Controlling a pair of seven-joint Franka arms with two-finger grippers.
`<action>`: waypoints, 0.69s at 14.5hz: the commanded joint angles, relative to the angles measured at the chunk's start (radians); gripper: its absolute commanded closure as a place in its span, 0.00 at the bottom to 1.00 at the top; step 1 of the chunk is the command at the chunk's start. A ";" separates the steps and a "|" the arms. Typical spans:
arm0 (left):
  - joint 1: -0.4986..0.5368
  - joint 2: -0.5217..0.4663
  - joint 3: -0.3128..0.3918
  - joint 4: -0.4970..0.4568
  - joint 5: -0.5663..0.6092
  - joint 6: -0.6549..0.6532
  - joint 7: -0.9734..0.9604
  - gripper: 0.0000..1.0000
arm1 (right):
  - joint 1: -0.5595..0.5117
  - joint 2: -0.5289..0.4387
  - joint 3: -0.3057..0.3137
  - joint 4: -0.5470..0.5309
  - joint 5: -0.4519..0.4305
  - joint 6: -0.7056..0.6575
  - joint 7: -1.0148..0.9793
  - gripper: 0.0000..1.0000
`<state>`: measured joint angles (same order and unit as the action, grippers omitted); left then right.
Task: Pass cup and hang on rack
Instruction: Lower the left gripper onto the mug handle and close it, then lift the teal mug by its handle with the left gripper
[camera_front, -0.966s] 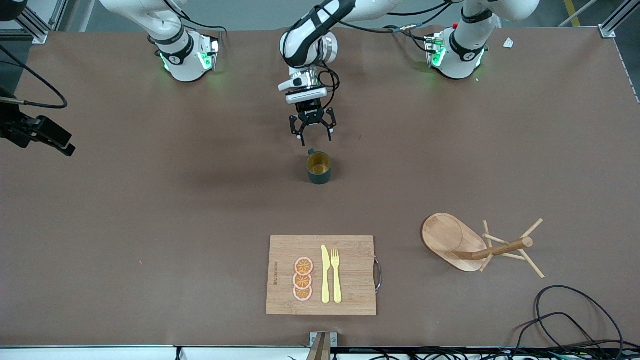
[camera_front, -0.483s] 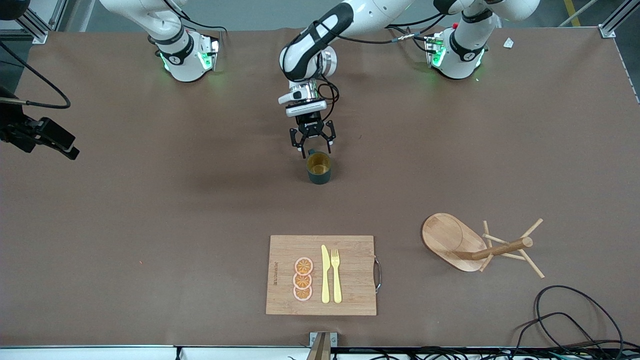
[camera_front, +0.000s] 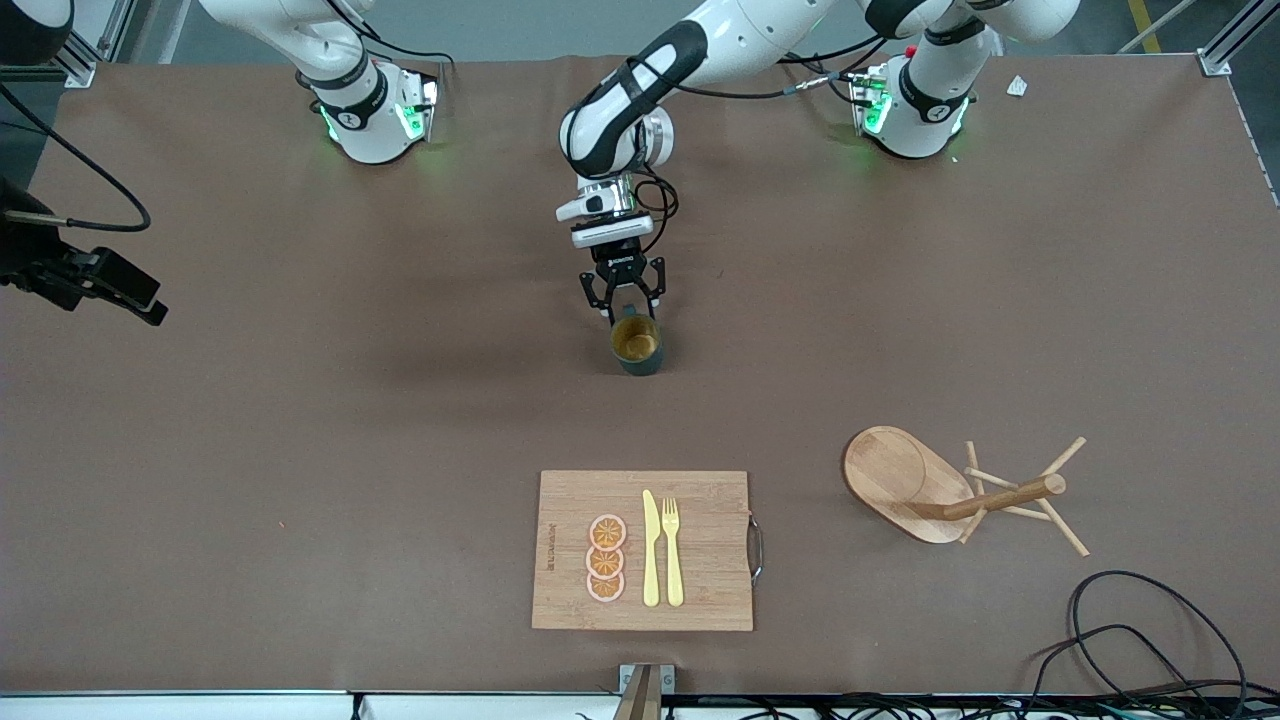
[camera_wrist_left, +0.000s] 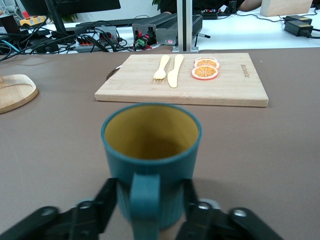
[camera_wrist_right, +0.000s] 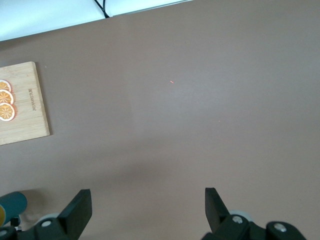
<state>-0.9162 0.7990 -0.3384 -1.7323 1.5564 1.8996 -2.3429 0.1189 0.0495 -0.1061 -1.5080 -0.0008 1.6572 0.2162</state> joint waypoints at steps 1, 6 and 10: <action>0.000 0.017 0.002 0.023 0.017 0.006 0.013 0.65 | -0.019 -0.023 0.006 -0.038 0.019 0.019 -0.017 0.00; 0.000 0.014 0.001 0.028 0.005 0.007 0.066 0.82 | -0.013 -0.025 0.008 -0.044 0.018 0.027 -0.020 0.00; -0.001 0.002 -0.001 0.088 -0.108 0.006 0.178 1.00 | -0.013 -0.025 0.008 -0.047 0.010 0.027 -0.051 0.00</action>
<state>-0.9161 0.8076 -0.3387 -1.6834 1.4973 1.9000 -2.2270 0.1143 0.0495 -0.1044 -1.5228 -0.0003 1.6688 0.1902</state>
